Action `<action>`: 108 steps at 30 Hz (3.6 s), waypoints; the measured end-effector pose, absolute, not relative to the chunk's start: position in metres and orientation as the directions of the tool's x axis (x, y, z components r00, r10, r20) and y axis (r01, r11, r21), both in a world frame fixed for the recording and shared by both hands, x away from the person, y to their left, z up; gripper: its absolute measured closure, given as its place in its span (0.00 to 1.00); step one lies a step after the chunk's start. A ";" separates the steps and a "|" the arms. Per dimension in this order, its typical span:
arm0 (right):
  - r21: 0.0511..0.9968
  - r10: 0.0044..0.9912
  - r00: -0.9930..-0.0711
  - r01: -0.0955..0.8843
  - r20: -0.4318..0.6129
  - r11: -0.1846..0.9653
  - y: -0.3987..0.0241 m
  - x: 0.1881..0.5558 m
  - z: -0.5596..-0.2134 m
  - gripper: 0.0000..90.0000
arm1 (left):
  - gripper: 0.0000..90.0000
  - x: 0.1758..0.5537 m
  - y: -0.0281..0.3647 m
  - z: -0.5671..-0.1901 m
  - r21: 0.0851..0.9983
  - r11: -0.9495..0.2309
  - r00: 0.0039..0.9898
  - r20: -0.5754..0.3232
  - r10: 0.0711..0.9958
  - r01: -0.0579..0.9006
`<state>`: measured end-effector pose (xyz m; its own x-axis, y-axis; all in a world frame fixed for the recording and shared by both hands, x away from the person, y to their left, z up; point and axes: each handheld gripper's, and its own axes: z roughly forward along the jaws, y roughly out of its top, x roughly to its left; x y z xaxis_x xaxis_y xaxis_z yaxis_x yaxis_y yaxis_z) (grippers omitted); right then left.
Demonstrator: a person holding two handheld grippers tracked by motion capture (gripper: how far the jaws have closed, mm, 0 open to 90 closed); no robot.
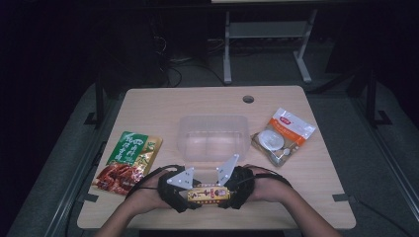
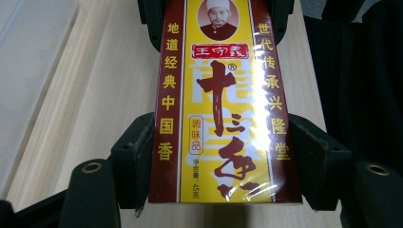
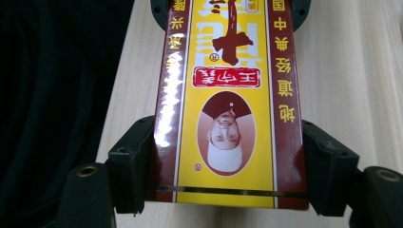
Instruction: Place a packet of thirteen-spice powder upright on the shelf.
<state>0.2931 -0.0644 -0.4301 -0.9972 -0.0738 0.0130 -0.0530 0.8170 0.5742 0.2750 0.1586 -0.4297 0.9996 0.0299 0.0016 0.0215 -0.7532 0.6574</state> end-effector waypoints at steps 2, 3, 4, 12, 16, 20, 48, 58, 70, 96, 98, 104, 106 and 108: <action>0.572 -0.070 -0.998 -0.052 0.009 0.819 -0.064 0.292 -0.430 0.34 | 0.35 0.275 0.159 -0.430 0.658 -0.753 1.000 0.001 0.031 0.022; 0.571 -0.068 -0.998 -0.054 0.002 0.819 -0.064 0.292 -0.430 0.35 | 0.35 0.275 0.159 -0.430 0.659 -0.751 0.999 0.002 0.032 0.023; 0.574 -0.066 -0.998 -0.054 -0.001 0.817 -0.065 0.292 -0.430 0.35 | 0.35 0.276 0.159 -0.430 0.663 -0.748 0.999 0.000 0.035 0.026; 0.609 -0.027 -1.000 -0.022 -0.001 0.793 -0.074 0.295 -0.428 0.36 | 0.20 0.281 0.176 -0.422 0.768 -0.637 0.996 -0.008 0.089 0.063; 0.664 0.007 -1.000 0.010 0.007 0.748 -0.085 0.299 -0.424 0.36 | 0.17 0.283 0.193 -0.417 0.827 -0.555 0.992 -0.023 0.122 0.088; 0.747 0.034 -0.998 0.055 0.043 0.662 -0.100 0.301 -0.421 0.36 | 0.16 0.282 0.204 -0.414 0.860 -0.502 0.991 -0.028 0.132 0.091; 0.833 0.005 -0.997 0.064 0.074 0.549 -0.098 0.294 -0.414 0.36 | 0.32 0.282 0.190 -0.406 0.905 -0.421 0.997 -0.045 0.065 0.069; 0.837 0.039 -0.992 0.121 0.118 0.533 -0.102 0.297 -0.416 0.19 | 0.35 0.286 0.193 -0.403 0.902 -0.419 0.994 -0.086 0.066 0.106; 0.796 0.216 -0.975 0.174 0.056 0.579 -0.132 0.287 -0.419 0.16 | 0.35 0.296 0.200 -0.396 0.887 -0.435 0.987 -0.119 0.108 0.154; 0.759 0.478 -0.875 0.359 0.071 0.543 -0.179 0.244 -0.450 0.16 | 0.35 0.369 0.161 -0.338 0.838 -0.536 0.995 -0.067 0.080 0.100; 0.759 0.468 -0.881 0.347 0.063 0.551 -0.177 0.243 -0.450 0.16 | 0.35 0.373 0.160 -0.336 0.836 -0.541 0.995 -0.061 0.077 0.093; 0.763 0.460 -0.885 0.350 0.078 0.544 -0.175 0.245 -0.451 0.16 | 0.35 0.397 0.149 -0.328 0.811 -0.580 0.995 -0.039 0.089 0.084; 0.762 0.462 -0.884 0.349 0.074 0.546 -0.175 0.245 -0.451 0.16 | 0.35 0.401 0.148 -0.327 0.810 -0.580 0.995 -0.041 0.089 0.085; 0.765 0.466 -0.882 0.347 0.070 0.543 -0.176 0.246 -0.451 0.16 | 0.35 0.411 0.144 -0.323 0.807 -0.585 0.995 -0.040 0.089 0.085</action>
<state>0.2462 -0.1761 -0.4507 -0.8821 0.4658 0.0699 0.3473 0.5429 0.7646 0.4112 0.1435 -0.3230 0.9952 0.0887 -0.0405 0.0849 -0.5846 0.8069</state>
